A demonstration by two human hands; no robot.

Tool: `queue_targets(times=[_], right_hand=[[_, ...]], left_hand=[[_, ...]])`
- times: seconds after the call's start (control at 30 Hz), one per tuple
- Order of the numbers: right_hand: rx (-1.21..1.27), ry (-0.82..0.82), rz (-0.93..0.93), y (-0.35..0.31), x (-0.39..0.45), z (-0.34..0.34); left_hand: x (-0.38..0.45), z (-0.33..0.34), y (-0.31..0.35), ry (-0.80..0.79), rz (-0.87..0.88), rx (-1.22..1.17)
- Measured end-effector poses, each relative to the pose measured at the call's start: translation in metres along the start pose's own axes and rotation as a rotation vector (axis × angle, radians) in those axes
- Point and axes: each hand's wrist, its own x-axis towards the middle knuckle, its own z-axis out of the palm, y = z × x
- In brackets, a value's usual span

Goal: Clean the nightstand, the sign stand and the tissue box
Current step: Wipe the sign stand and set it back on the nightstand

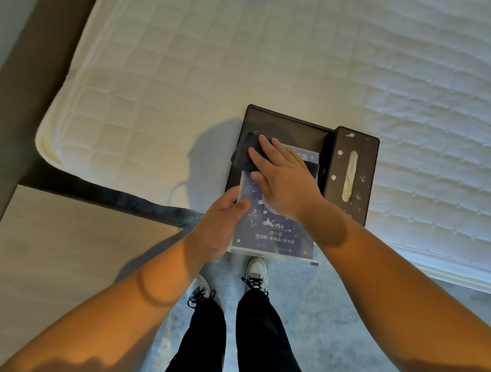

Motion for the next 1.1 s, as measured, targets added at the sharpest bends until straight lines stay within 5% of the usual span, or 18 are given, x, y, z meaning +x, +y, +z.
queue_targets(times=[0.33,0.63,0.9,1.1], right_hand=[[-0.041,0.141,0.278,0.044,-0.036,0.008],[-0.077,0.194,0.013,0.001,-0.046,0.009],[-0.069,0.308,-0.050,0.018,-0.039,0.000],[-0.088,0.259,0.049,0.069,-0.061,0.005]], left_hand=[[-0.008,0.001,-0.010,0.100,0.040,-0.010],[0.009,0.005,-0.007,0.090,0.037,0.019],[0.026,0.025,0.004,-0.002,0.062,0.068],[0.026,0.018,0.003,0.117,0.044,-0.007]])
